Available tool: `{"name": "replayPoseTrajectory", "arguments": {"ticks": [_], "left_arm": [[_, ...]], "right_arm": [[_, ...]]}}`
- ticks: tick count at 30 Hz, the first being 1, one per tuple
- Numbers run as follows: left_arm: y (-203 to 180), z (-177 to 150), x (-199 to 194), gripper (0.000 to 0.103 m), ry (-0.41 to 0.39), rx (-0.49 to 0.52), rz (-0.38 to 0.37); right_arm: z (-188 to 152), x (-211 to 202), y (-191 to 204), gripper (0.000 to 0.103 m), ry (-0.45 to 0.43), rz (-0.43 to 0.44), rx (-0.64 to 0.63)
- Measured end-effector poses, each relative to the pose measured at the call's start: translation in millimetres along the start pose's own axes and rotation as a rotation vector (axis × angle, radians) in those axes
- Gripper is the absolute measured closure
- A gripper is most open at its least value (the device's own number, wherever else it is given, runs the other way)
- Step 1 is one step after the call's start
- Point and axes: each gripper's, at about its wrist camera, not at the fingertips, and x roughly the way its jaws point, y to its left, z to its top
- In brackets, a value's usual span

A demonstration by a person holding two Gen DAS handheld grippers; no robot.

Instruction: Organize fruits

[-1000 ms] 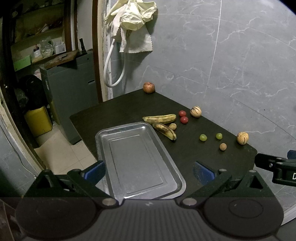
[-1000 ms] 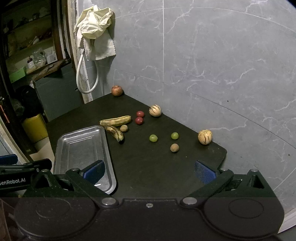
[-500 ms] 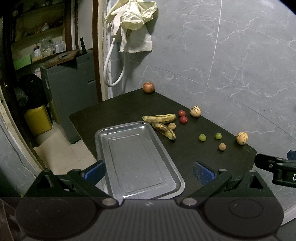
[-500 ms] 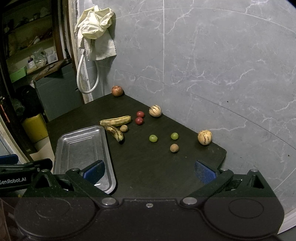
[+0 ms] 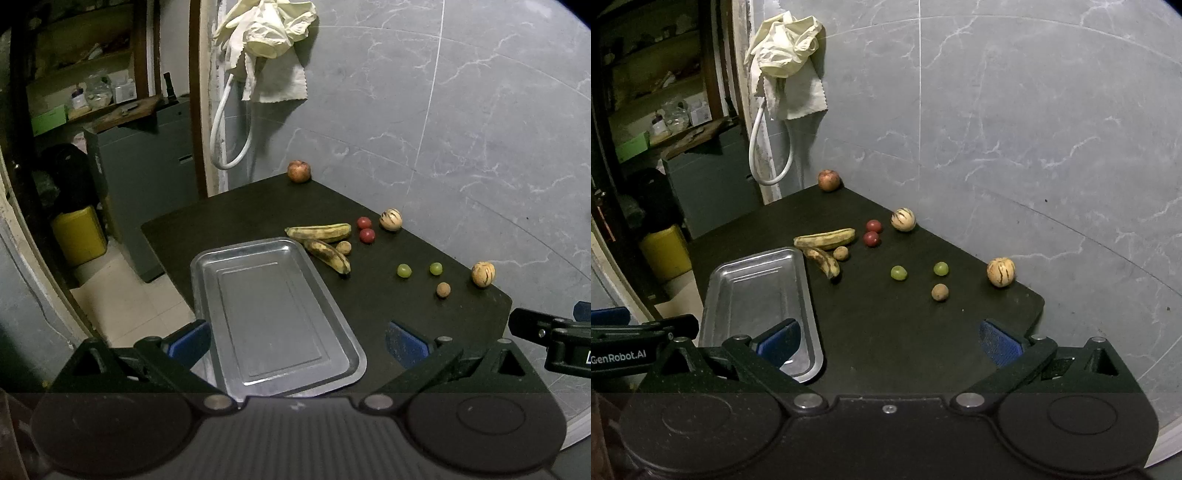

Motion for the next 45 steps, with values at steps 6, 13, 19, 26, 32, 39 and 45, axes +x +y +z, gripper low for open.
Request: {"name": "replayPoseTrajectory", "arguments": {"ticks": [6, 13, 19, 26, 32, 39, 45], "left_arm": [[0.7, -5.3, -5.0, 0.0, -0.007, -0.006, 0.001], [8.3, -9.1, -11.0, 0.0, -0.02, -0.046, -0.06], [22.9, -3.3, 10.4, 0.0, 0.069, -0.083, -0.09], [29.4, 22.6, 61.6, 0.0, 0.067, -0.033, -0.2], [19.0, 45.9, 119.5, 0.0, 0.058, 0.071, -0.289], [8.1, 67.7, 180.8, 0.001, 0.036, 0.24, -0.386], [-6.8, 80.2, 216.0, 0.001, 0.108, 0.165, -0.349]], "right_arm": [[-5.2, -4.0, -2.1, 0.0, -0.013, 0.011, -0.003], [-12.6, -17.1, -12.3, 0.0, -0.116, 0.034, 0.03], [-22.5, 3.6, -28.3, 0.001, -0.053, 0.066, 0.133], [-10.8, 31.0, -27.2, 0.0, -0.064, 0.046, 0.168], [0.8, 46.9, -19.4, 0.0, -0.129, -0.02, 0.179], [20.6, 82.7, -18.5, 0.0, -0.086, -0.068, 0.18], [13.6, 110.5, -33.7, 0.001, -0.003, -0.123, 0.196]]}}
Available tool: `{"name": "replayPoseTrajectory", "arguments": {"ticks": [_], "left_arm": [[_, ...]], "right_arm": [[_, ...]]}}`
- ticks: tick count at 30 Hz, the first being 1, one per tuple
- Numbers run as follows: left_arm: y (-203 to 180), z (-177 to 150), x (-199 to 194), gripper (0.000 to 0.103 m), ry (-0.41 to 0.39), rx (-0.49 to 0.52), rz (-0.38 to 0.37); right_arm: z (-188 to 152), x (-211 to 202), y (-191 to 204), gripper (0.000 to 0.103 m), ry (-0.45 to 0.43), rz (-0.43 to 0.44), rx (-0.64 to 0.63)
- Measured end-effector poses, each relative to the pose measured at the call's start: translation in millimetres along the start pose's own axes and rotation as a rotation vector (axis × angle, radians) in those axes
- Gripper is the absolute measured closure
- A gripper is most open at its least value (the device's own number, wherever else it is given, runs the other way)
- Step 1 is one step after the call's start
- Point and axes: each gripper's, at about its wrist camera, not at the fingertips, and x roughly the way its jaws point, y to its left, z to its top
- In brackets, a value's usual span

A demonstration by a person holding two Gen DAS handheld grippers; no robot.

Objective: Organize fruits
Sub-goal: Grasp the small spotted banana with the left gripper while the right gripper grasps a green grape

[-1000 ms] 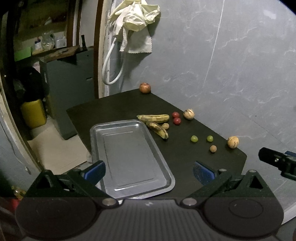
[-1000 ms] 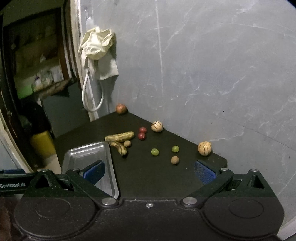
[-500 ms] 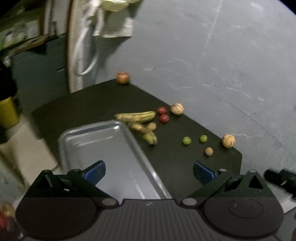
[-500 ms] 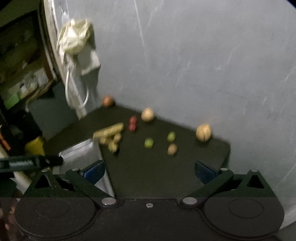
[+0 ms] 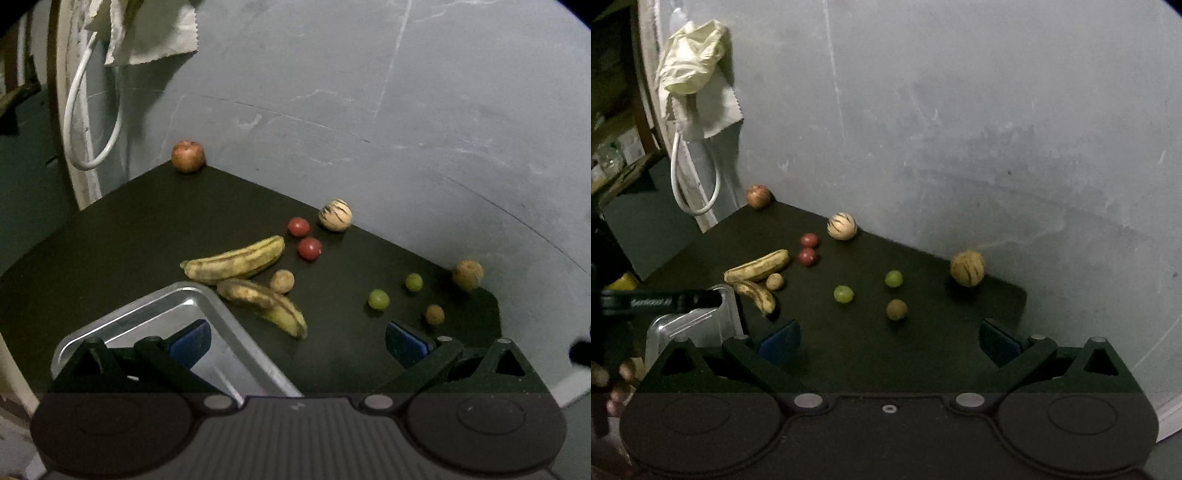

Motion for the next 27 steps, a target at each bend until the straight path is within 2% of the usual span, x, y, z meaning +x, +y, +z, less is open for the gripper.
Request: {"name": "replayPoseTrajectory", "arguments": {"ticks": [2, 7, 13, 17, 20, 27], "left_arm": [[-8.8, 2.3, 14.1, 0.001, -0.002, -0.02, 0.041], [-23.0, 4.6, 54.2, 0.013, 0.022, -0.122, 0.124], [-23.4, 2.9, 100.4, 0.029, 0.059, -0.239, 0.257], [-19.0, 3.8, 120.9, 0.035, 0.084, -0.298, 0.323], [-15.5, 3.6, 129.8, 0.037, 0.093, -0.322, 0.359], [-7.9, 5.8, 139.7, 0.041, 0.091, -0.345, 0.396]], "right_arm": [[-1.8, 4.7, -8.7, 0.001, 0.005, 0.014, 0.004], [9.7, 42.2, -14.3, 0.001, 0.047, 0.084, -0.095], [19.3, 90.1, -25.8, 0.001, 0.097, 0.202, -0.173], [20.3, 115.5, -26.0, 0.001, 0.137, 0.265, -0.201], [19.9, 130.6, -20.3, 0.005, 0.147, 0.31, -0.243], [26.7, 169.4, 6.0, 0.016, 0.1, 0.383, -0.435]]}}
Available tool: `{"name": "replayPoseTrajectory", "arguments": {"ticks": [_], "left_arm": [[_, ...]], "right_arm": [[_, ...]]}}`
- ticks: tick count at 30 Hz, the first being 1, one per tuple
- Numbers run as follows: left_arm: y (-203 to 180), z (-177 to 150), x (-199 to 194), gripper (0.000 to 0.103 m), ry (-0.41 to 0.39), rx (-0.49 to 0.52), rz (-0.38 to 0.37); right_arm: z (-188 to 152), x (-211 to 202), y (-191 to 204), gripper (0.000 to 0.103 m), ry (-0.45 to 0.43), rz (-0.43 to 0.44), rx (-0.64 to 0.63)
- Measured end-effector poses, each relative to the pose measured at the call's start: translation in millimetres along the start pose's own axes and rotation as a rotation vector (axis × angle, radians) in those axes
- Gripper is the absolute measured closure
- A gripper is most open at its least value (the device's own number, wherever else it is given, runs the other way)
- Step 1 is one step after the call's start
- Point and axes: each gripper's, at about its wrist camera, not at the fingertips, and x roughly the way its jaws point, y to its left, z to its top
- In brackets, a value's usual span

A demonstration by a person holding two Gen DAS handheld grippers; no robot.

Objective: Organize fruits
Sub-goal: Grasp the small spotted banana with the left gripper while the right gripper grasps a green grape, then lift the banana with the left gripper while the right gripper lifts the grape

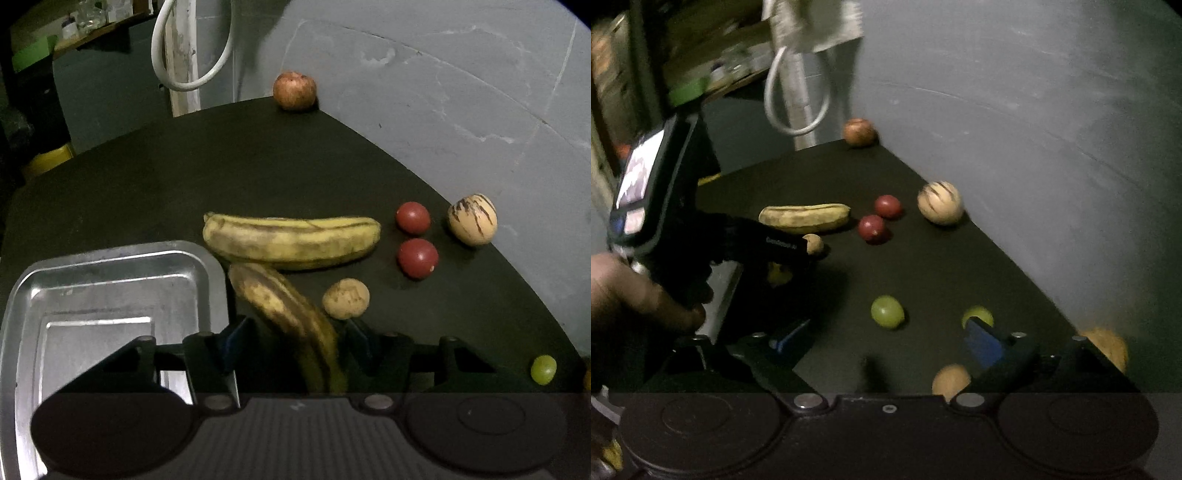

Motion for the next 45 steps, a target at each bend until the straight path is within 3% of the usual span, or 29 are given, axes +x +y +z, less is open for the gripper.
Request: {"name": "replayPoseTrajectory", "arguments": {"ticks": [5, 9, 16, 28, 45], "left_arm": [[-5.1, 5.4, 3.1, 0.046, -0.006, 0.019, 0.006], [-7.8, 4.8, 4.0, 0.048, -0.009, 0.048, 0.018], [-4.1, 8.0, 3.5, 0.054, 0.004, 0.044, 0.007], [-1.2, 4.7, -1.6, 0.063, 0.007, 0.032, -0.025], [11.1, 1.6, -32.9, 0.07, -0.024, 0.041, -0.098]], "right_arm": [[9.0, 28.1, -3.0, 0.027, 0.016, 0.017, -0.101], [10.5, 38.8, -4.4, 0.031, 0.024, 0.042, -0.125], [15.0, 60.8, -1.8, 0.054, 0.072, 0.083, -0.164], [12.9, 75.9, -4.8, 0.077, 0.114, 0.085, -0.173], [36.0, 45.5, 2.1, 0.078, 0.08, 0.083, -0.018]]}}
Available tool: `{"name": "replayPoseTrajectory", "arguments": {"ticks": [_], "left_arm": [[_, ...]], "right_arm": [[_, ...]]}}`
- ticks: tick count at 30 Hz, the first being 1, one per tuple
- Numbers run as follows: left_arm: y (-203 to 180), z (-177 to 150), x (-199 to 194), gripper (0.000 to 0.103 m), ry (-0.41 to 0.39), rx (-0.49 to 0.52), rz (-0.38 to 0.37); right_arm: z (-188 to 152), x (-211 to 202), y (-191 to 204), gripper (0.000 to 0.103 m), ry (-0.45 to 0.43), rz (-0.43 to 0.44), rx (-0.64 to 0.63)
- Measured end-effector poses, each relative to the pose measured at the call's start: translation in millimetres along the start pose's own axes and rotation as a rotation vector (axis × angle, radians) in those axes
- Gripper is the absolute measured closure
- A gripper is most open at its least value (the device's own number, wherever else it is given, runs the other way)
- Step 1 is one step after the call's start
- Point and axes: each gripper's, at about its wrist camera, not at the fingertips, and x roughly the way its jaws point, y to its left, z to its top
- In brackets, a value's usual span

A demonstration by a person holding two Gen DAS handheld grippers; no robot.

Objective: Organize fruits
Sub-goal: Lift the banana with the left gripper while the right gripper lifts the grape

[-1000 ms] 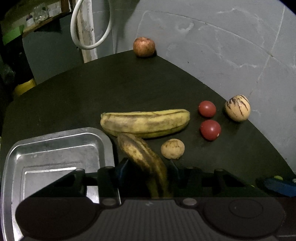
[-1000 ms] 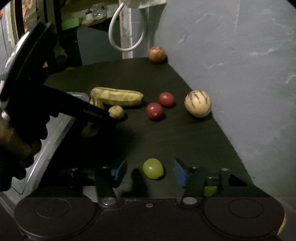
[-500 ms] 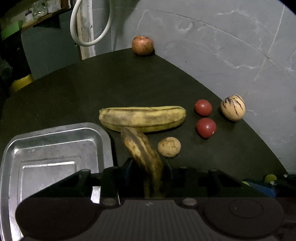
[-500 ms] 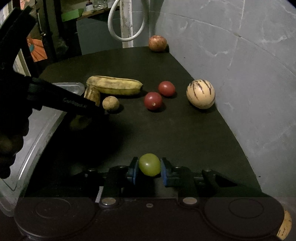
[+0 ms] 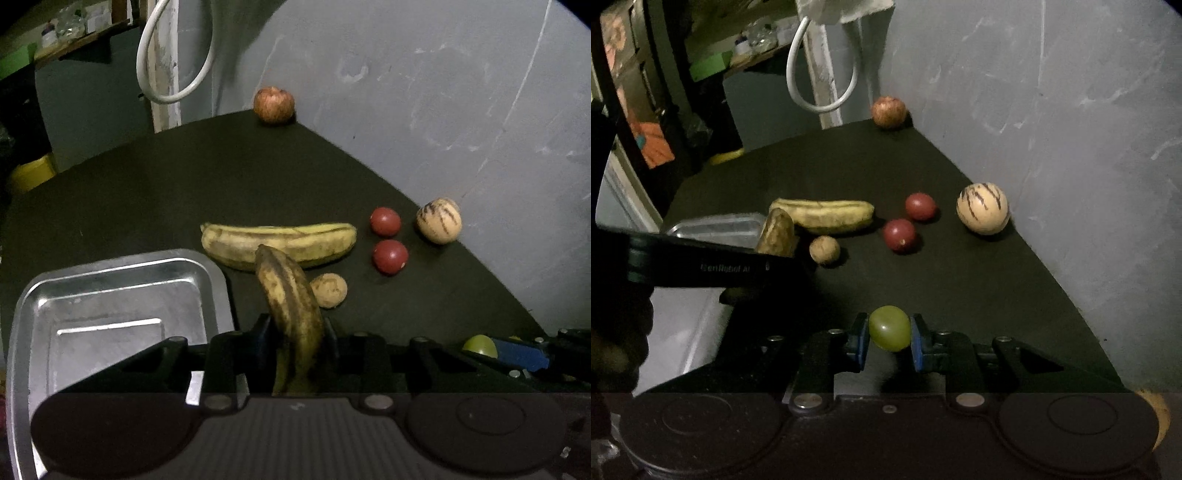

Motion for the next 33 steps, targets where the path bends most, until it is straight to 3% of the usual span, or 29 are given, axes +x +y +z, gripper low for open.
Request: {"name": "replayPoseTrajectory", "arguments": {"ticks": [9, 22, 33], "left_arm": [[22.5, 9.7, -50.7, 0.07, -0.058, 0.012, -0.034], [79.9, 26.8, -140.4, 0.07, -0.182, 0.105, -0.11], [99.6, 33.6, -194.5, 0.07, -0.286, 0.076, -0.065]], "right_arm": [[24.9, -51.0, 32.0, 0.078, -0.093, -0.04, 0.066], [60.2, -128.0, 117.2, 0.078, -0.251, -0.147, 0.105], [77.5, -165.8, 158.7, 0.078, -0.343, -0.11, 0.048]]}}
